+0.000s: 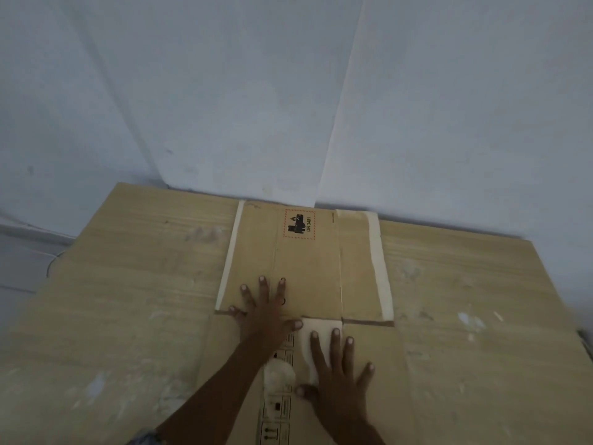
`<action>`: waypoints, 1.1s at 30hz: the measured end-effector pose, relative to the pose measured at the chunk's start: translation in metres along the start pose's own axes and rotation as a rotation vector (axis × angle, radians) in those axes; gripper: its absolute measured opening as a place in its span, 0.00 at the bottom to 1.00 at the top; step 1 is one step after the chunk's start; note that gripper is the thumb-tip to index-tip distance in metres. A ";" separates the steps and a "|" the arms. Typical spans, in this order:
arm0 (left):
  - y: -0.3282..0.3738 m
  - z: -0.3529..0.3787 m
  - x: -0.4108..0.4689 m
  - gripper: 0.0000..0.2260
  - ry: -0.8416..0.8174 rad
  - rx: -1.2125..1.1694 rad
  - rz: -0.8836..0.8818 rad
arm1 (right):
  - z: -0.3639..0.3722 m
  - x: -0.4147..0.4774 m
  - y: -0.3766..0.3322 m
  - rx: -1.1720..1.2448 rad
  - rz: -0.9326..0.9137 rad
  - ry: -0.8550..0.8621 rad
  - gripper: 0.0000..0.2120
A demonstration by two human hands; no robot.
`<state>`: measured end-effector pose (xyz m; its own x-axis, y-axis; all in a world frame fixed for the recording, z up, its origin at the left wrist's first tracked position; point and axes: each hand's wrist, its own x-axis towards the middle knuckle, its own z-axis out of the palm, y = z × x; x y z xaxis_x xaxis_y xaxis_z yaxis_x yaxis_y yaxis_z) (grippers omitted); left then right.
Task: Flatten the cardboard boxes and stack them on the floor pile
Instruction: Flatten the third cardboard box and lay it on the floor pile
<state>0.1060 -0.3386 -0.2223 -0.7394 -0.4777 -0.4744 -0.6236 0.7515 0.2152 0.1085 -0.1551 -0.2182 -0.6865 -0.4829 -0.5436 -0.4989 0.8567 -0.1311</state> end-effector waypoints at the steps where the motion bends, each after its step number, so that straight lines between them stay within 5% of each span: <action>1: -0.003 0.003 -0.009 0.40 0.020 0.042 0.025 | 0.001 0.001 0.000 0.006 0.001 0.017 0.48; 6: -0.030 0.067 -0.098 0.30 0.086 0.179 0.236 | 0.000 -0.003 0.005 0.023 -0.017 0.065 0.46; 11: -0.067 0.092 -0.147 0.47 0.022 0.235 0.357 | 0.011 -0.026 -0.004 0.021 -0.022 0.095 0.44; 15: -0.068 0.075 -0.142 0.53 -0.093 0.250 0.424 | 0.046 -0.069 0.011 -0.028 -0.124 0.059 0.51; 18: -0.060 0.060 -0.149 0.50 -0.137 0.320 0.454 | 0.068 -0.093 0.023 -0.081 -0.149 0.170 0.48; 24: -0.045 0.052 -0.162 0.45 -0.109 0.548 0.551 | 0.062 -0.096 0.020 -0.199 -0.153 0.080 0.47; 33: -0.043 0.005 -0.182 0.35 -0.020 0.512 0.597 | 0.010 -0.121 0.021 -0.175 -0.258 0.233 0.37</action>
<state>0.2689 -0.2816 -0.1491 -0.9048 0.0778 -0.4186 0.0762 0.9969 0.0206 0.1865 -0.0768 -0.1630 -0.6181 -0.7242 -0.3057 -0.7400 0.6672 -0.0844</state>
